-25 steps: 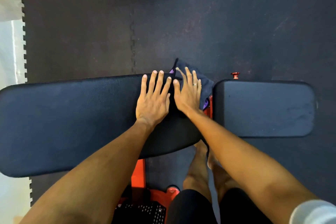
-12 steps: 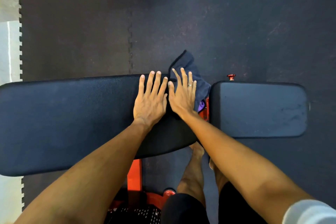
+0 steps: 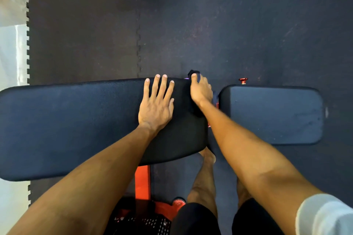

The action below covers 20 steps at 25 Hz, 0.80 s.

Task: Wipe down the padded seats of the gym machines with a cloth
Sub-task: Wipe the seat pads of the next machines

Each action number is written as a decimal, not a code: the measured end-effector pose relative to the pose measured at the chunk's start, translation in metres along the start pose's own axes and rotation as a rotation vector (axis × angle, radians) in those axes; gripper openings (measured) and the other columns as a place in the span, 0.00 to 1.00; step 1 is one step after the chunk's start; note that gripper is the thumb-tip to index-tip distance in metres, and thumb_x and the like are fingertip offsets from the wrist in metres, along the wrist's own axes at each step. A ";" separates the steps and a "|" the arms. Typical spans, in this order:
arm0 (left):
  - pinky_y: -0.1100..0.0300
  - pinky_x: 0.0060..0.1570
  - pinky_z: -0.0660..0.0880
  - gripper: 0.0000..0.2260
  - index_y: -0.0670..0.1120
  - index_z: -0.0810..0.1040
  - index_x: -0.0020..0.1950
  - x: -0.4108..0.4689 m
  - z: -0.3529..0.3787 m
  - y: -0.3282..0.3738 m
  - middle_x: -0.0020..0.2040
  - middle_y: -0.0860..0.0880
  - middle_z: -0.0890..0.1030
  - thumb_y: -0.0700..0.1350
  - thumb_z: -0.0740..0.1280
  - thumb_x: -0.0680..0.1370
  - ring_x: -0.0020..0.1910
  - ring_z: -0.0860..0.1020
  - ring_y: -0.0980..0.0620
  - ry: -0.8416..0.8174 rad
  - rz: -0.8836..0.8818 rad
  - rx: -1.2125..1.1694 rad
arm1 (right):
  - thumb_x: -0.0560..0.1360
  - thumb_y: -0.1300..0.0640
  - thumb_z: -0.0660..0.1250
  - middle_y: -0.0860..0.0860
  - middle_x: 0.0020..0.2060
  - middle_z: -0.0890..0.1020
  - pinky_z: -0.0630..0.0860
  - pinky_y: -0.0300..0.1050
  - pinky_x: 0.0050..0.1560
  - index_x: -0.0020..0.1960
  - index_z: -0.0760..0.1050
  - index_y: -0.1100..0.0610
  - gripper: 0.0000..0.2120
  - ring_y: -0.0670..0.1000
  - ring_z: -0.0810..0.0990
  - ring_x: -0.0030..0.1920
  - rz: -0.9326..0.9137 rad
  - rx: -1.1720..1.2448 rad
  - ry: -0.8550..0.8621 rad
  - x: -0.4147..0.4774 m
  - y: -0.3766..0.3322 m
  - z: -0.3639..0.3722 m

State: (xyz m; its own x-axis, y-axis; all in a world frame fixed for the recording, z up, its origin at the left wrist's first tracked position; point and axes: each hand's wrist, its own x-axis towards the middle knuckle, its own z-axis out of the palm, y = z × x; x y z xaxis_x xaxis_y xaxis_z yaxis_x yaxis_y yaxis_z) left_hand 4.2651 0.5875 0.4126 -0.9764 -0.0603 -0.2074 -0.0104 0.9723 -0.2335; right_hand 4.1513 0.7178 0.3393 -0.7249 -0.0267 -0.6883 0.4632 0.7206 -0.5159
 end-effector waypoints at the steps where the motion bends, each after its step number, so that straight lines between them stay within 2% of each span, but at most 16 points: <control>1: 0.37 0.78 0.45 0.28 0.45 0.53 0.83 0.000 0.001 0.000 0.83 0.41 0.52 0.54 0.50 0.85 0.82 0.48 0.39 0.002 0.000 0.003 | 0.84 0.41 0.51 0.53 0.77 0.67 0.58 0.57 0.77 0.78 0.65 0.53 0.27 0.57 0.62 0.78 -0.090 -0.034 0.042 -0.012 0.004 0.009; 3: 0.38 0.78 0.45 0.28 0.45 0.52 0.83 0.001 0.000 0.000 0.83 0.40 0.52 0.54 0.49 0.85 0.82 0.48 0.39 0.009 0.004 0.006 | 0.83 0.39 0.50 0.48 0.82 0.58 0.47 0.55 0.80 0.82 0.58 0.49 0.29 0.54 0.50 0.82 -0.283 -0.130 0.094 -0.035 0.019 0.023; 5: 0.38 0.78 0.45 0.28 0.45 0.52 0.83 0.003 0.000 0.000 0.83 0.41 0.52 0.54 0.50 0.85 0.82 0.48 0.39 0.009 0.006 0.002 | 0.82 0.36 0.49 0.46 0.82 0.53 0.45 0.56 0.79 0.82 0.54 0.44 0.31 0.55 0.47 0.82 -0.350 -0.177 0.080 -0.035 0.030 0.021; 8: 0.38 0.79 0.45 0.27 0.45 0.54 0.83 0.003 0.001 0.001 0.82 0.41 0.54 0.54 0.50 0.85 0.82 0.50 0.40 -0.003 -0.005 0.013 | 0.83 0.34 0.49 0.48 0.81 0.59 0.57 0.59 0.77 0.81 0.56 0.44 0.30 0.60 0.59 0.79 -0.175 -0.080 -0.021 -0.010 0.028 0.001; 10: 0.38 0.79 0.45 0.27 0.46 0.54 0.83 0.002 0.001 -0.001 0.82 0.41 0.55 0.54 0.50 0.85 0.81 0.50 0.40 -0.014 -0.006 0.023 | 0.83 0.33 0.45 0.54 0.79 0.65 0.62 0.58 0.73 0.81 0.59 0.50 0.33 0.63 0.66 0.75 -0.019 -0.063 -0.133 0.006 0.026 -0.016; 11: 0.38 0.79 0.45 0.27 0.45 0.54 0.83 0.001 0.000 -0.001 0.82 0.41 0.55 0.54 0.50 0.85 0.81 0.50 0.39 -0.019 -0.003 0.030 | 0.83 0.34 0.44 0.58 0.77 0.68 0.64 0.58 0.72 0.80 0.61 0.53 0.34 0.64 0.68 0.74 0.002 -0.095 -0.172 0.010 0.028 -0.024; 14: 0.35 0.77 0.45 0.27 0.44 0.57 0.82 0.003 -0.006 0.004 0.82 0.39 0.56 0.53 0.54 0.85 0.81 0.51 0.37 -0.045 -0.024 0.023 | 0.86 0.41 0.48 0.61 0.72 0.71 0.67 0.57 0.68 0.75 0.65 0.58 0.27 0.64 0.70 0.71 -0.090 -0.195 -0.175 0.005 0.041 -0.046; 17: 0.28 0.74 0.42 0.27 0.44 0.59 0.81 0.010 -0.012 0.026 0.81 0.40 0.57 0.52 0.54 0.84 0.81 0.50 0.36 -0.096 -0.046 -0.004 | 0.85 0.51 0.57 0.60 0.68 0.71 0.71 0.58 0.60 0.73 0.65 0.56 0.18 0.66 0.74 0.65 -0.253 -0.259 -0.062 -0.013 0.055 -0.069; 20: 0.28 0.74 0.40 0.27 0.45 0.58 0.82 0.018 -0.008 0.053 0.82 0.41 0.55 0.53 0.53 0.84 0.82 0.48 0.39 -0.152 -0.008 -0.027 | 0.82 0.53 0.62 0.57 0.67 0.69 0.74 0.61 0.56 0.73 0.64 0.51 0.20 0.68 0.77 0.59 -0.311 -0.293 0.106 -0.019 0.065 -0.096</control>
State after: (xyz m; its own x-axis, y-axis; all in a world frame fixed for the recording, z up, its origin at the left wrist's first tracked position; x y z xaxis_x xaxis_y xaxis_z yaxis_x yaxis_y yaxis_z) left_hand 4.2452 0.6399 0.4036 -0.9324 -0.0994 -0.3475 -0.0255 0.9772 -0.2109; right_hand 4.1463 0.8319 0.3681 -0.8622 -0.2132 -0.4596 0.0617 0.8562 -0.5129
